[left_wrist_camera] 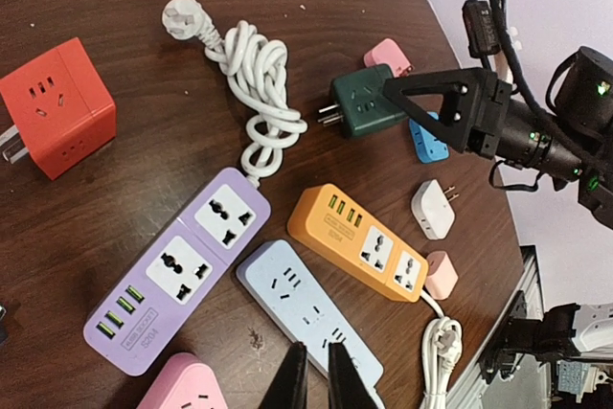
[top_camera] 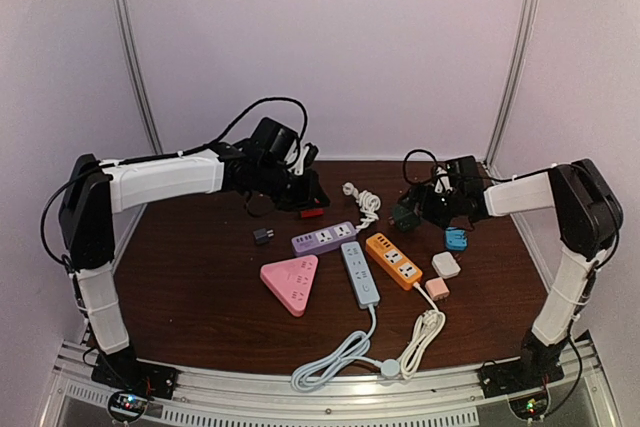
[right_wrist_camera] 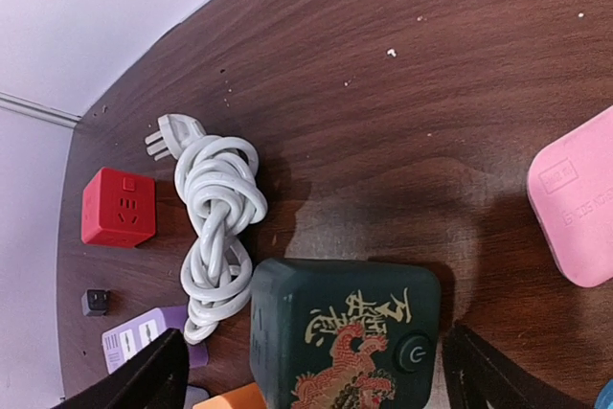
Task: Pull the plug off the socket
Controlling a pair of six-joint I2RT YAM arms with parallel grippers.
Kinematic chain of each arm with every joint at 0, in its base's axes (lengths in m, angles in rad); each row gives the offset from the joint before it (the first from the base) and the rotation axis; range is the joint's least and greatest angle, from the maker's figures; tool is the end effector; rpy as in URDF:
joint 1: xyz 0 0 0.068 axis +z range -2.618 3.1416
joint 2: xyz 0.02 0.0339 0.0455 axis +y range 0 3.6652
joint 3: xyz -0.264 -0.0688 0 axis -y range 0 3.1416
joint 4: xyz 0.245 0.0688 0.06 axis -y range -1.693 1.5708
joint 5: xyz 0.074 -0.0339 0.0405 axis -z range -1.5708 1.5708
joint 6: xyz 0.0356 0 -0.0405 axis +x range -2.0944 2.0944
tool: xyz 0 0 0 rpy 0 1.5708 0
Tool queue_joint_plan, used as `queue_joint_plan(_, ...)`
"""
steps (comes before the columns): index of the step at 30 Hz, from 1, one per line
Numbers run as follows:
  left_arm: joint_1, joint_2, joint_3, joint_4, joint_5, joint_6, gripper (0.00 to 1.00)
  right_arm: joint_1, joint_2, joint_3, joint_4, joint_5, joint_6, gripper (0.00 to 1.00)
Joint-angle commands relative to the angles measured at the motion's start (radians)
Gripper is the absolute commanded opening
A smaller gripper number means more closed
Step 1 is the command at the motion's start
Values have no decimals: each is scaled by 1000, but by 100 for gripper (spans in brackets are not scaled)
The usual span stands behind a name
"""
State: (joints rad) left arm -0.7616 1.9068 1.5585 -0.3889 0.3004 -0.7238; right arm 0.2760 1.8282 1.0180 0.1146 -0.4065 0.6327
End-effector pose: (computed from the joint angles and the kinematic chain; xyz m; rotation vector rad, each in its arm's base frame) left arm 0.3096 -0.3097 0.2629 0.2168 2.5205 -1.0372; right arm 0.3632 0.1175 0.1643 0.1950 2.3664 0.9230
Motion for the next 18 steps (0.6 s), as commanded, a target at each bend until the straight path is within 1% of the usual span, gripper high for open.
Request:
queue_joint_plan(1, 25, -64, -37, 36, -25, 4, 10, 1, -50, -30, -46, 60, -26, 98)
queue_joint_plan(3, 33, -77, -50, 40, -35, 11, 10, 6, -67, -34, -63, 92, -36, 100)
queue_joint_plan(12, 98, -174, -148, 83, -83, 43, 11, 30, -202, -48, -148, 288, -113, 100)
queue_joint_plan(16, 158, -256, -211, 72, -178, 92, 18, 38, -305, -66, -177, 431, -158, 100)
queue_joint_plan(18, 189, -301, -238, 68, -237, 136, 25, 41, -368, -93, -168, 532, -171, 100)
